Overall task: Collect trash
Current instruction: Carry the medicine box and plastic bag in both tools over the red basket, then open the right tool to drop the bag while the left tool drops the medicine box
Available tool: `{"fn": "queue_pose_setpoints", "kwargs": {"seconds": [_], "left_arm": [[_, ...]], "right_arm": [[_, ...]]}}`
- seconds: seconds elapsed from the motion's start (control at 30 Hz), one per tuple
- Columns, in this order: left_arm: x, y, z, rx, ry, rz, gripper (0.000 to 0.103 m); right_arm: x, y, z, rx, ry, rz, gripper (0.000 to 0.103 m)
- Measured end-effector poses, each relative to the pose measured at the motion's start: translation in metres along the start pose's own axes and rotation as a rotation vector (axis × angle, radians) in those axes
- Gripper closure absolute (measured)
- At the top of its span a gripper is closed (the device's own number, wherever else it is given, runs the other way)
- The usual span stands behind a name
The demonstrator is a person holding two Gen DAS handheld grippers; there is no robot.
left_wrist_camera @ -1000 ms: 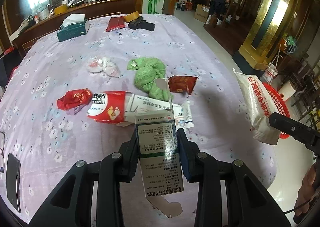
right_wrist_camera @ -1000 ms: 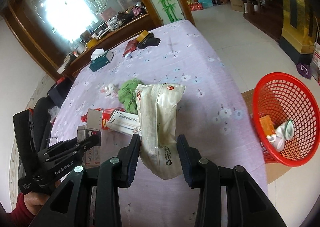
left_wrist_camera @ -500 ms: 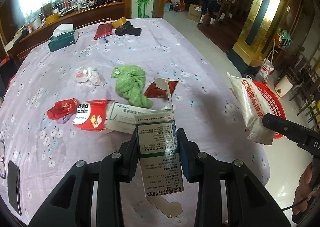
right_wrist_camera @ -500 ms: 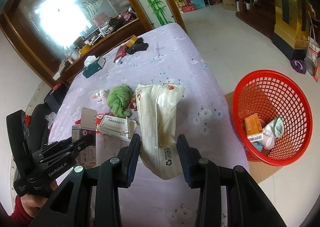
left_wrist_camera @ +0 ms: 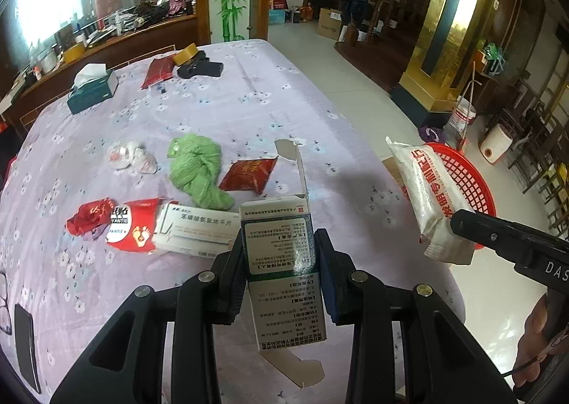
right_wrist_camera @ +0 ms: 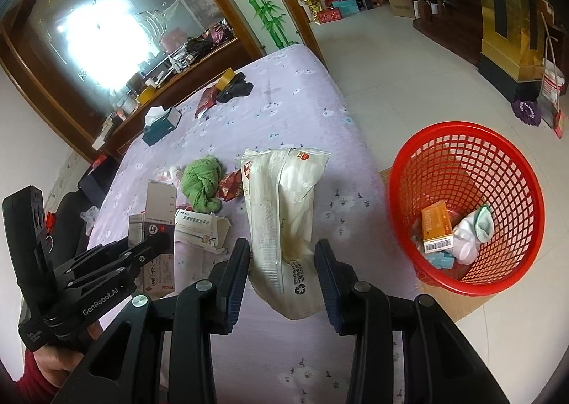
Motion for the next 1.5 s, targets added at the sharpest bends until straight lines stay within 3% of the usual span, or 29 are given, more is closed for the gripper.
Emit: {"fn": "queue_pose_setpoints", "kwargs": {"seconds": [0.27, 0.6, 0.9, 1.1, 1.2, 1.23, 1.3, 1.5], "left_arm": [[0.001, -0.033, 0.012, 0.049, -0.001, -0.024, 0.069], [0.007, -0.113, 0.042, 0.152, 0.012, -0.131, 0.069], [0.035, -0.197, 0.068, 0.233, 0.057, -0.222, 0.069], [0.059, -0.234, 0.083, 0.247, 0.103, -0.262, 0.068], [0.069, -0.243, 0.089, 0.252, 0.110, -0.266, 0.061], [0.069, -0.245, 0.090, 0.252, 0.110, -0.263, 0.050], [0.070, -0.245, 0.092, 0.241, 0.101, -0.270, 0.041], [0.063, -0.232, 0.089, 0.207, 0.091, -0.264, 0.040]], "right_arm": [[-0.015, -0.023, 0.000, 0.045, -0.024, -0.005, 0.062], [-0.049, -0.090, 0.002, 0.188, -0.079, -0.045, 0.062], [-0.079, -0.159, 0.004, 0.302, -0.109, -0.080, 0.062], [-0.082, -0.183, 0.011, 0.325, -0.107, -0.089, 0.062], [-0.078, -0.191, 0.016, 0.329, -0.097, -0.092, 0.061], [-0.077, -0.193, 0.018, 0.331, -0.096, -0.094, 0.059], [-0.075, -0.198, 0.020, 0.338, -0.097, -0.103, 0.057], [-0.079, -0.203, 0.026, 0.333, -0.107, -0.130, 0.057]]}}
Point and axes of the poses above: each gripper's, at about its wrist camera, not at the fingertips, and x roughly the way its jaws point, y to its left, z to its top, the point moved 10 cm from there along x, roughly the way its jaws point, and after that the axes turned 15 degrees about y, right-handed, at the moved point
